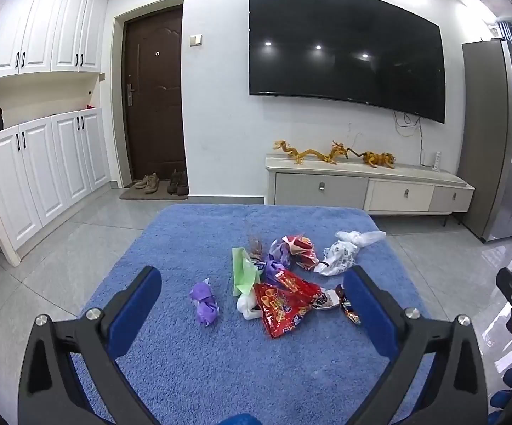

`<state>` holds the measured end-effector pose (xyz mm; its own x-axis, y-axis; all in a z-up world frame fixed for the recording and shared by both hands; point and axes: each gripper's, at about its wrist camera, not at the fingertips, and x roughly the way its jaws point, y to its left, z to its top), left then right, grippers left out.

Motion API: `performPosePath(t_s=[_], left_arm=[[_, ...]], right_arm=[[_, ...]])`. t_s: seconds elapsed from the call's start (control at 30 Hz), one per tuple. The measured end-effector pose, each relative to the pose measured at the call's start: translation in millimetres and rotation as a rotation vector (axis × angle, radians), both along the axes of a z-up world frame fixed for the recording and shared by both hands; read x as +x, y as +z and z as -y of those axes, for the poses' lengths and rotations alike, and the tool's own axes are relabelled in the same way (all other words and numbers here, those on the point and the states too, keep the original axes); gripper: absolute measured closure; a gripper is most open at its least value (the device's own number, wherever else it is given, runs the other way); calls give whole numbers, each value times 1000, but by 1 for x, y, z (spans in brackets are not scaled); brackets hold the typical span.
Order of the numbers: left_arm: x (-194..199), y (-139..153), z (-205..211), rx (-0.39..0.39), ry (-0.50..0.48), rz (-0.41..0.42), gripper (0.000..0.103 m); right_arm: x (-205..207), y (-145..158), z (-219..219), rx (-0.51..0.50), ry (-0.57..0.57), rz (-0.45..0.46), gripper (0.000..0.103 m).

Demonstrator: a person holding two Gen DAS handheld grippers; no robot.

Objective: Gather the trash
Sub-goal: 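Reach both grippers toward the pile of wrappers on the blue rug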

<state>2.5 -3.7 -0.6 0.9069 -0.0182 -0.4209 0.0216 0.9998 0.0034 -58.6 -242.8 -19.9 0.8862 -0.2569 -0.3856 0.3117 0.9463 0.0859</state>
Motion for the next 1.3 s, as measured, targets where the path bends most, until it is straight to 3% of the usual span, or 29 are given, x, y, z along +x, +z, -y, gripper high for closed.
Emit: performPosePath(t_s=[0.17,0.53,0.77,0.87,1.13,1.3], left_arm=[[7,3,-3,-9,-23,-4,0],[9,14,17,0,-83,58,0],[22,11,16,-16,-96,22,0],[27,10,13,-18,-95,18,0],[55,3,-26,-33,-25,2,0],[78,-9,-59,-2,1,-82,0]], right_arm=[[2,-8,1,-3,-7,3,0],[9,6,15,-37,-29,3,0],[21,5,7,-107,2,2,0],[26,1,10,-90,14,17,0],[49,-11,15,-39,80,9,0],[77,-30,12,5,169,-94,0]])
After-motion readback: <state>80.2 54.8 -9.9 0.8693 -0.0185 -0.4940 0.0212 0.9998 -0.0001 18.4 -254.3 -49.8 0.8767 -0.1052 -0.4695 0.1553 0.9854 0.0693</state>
